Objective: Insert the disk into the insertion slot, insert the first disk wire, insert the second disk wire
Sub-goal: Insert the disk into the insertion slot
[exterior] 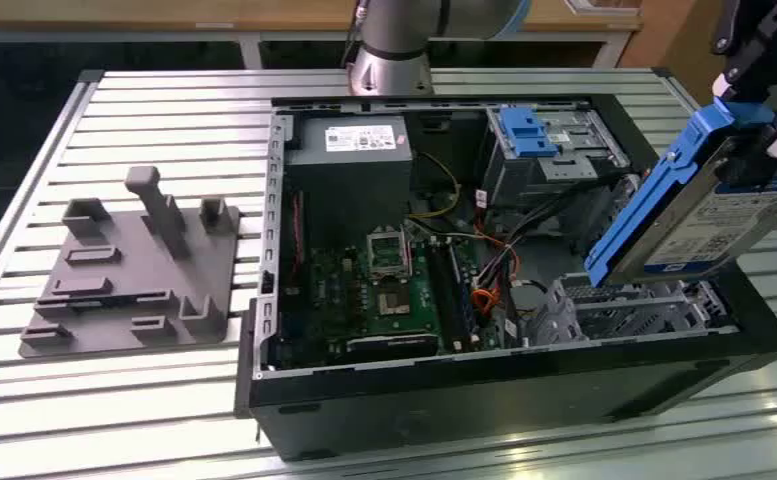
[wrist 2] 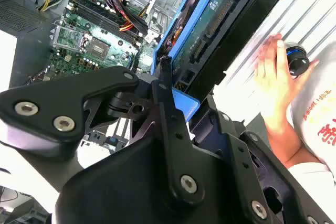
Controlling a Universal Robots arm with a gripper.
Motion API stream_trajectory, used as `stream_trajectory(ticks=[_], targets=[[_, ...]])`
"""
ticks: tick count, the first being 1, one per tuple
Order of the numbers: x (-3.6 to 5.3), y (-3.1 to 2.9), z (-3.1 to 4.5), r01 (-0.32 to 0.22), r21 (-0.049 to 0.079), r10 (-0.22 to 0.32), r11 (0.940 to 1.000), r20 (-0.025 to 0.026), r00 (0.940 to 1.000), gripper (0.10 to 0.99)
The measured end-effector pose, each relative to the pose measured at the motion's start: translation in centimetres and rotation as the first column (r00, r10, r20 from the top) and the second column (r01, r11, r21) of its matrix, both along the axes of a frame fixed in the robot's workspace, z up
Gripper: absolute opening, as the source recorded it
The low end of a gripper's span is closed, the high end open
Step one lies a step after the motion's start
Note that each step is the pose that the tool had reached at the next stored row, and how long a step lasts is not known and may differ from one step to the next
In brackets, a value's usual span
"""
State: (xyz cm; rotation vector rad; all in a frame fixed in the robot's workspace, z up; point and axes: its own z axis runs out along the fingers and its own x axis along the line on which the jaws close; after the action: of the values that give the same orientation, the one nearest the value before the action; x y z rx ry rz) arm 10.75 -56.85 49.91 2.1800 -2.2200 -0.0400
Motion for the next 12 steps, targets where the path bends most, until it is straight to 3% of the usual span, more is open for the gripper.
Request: stream_trajectory(ticks=[12], targets=[[0.00, 0.00, 0.00, 0.000, 0.000, 0.000, 1.0000, 0.0000, 1.0000, 0.365]])
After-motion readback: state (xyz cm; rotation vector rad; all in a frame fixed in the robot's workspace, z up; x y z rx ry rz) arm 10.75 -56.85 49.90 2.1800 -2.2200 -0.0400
